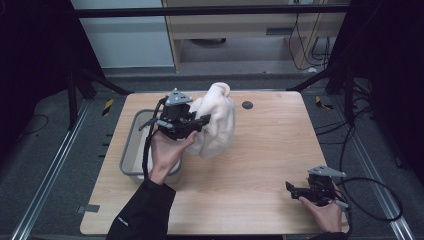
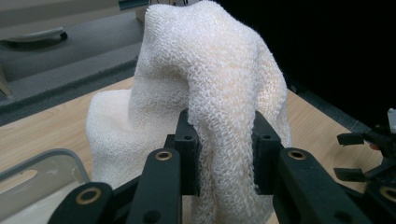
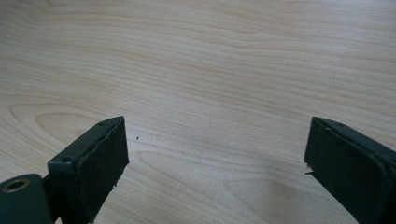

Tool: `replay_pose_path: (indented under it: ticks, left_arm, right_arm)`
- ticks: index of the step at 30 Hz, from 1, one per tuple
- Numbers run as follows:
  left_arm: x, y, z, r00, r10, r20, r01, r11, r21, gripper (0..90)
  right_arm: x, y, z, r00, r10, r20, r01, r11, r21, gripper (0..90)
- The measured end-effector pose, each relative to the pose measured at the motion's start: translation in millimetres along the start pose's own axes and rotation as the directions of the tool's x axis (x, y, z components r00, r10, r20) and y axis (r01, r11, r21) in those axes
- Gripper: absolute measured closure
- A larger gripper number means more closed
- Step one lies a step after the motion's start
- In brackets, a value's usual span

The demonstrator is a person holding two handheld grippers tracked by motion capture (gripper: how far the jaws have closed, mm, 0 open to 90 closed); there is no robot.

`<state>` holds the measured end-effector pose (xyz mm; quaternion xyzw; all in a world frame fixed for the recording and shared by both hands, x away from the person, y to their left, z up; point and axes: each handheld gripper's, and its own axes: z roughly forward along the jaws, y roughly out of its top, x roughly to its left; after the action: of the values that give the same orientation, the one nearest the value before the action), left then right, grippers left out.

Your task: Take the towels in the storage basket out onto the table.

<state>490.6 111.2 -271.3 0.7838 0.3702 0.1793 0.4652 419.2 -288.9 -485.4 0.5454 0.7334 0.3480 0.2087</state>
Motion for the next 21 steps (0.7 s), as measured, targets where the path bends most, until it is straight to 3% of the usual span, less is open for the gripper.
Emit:
replay_pose_path:
  ticks: [9, 21]
  left_arm:
    - [-1.3, -22.3, 27.4, 0.9997, -0.014, 0.020, 0.013, 0.9989, 0.045, 69.8]
    - [-14.1, -46.3, 69.1, 0.9969, -0.028, 0.073, 0.021, 0.9943, 0.104, 69.6]
  right_arm:
    - [0.5, -0.2, 0.7, 1.0000, 0.001, 0.000, -0.001, 1.000, 0.001, 6.3]
    - [0.8, -0.5, 0.3, 1.0000, 0.000, 0.003, 0.000, 1.000, 0.003, 6.3]
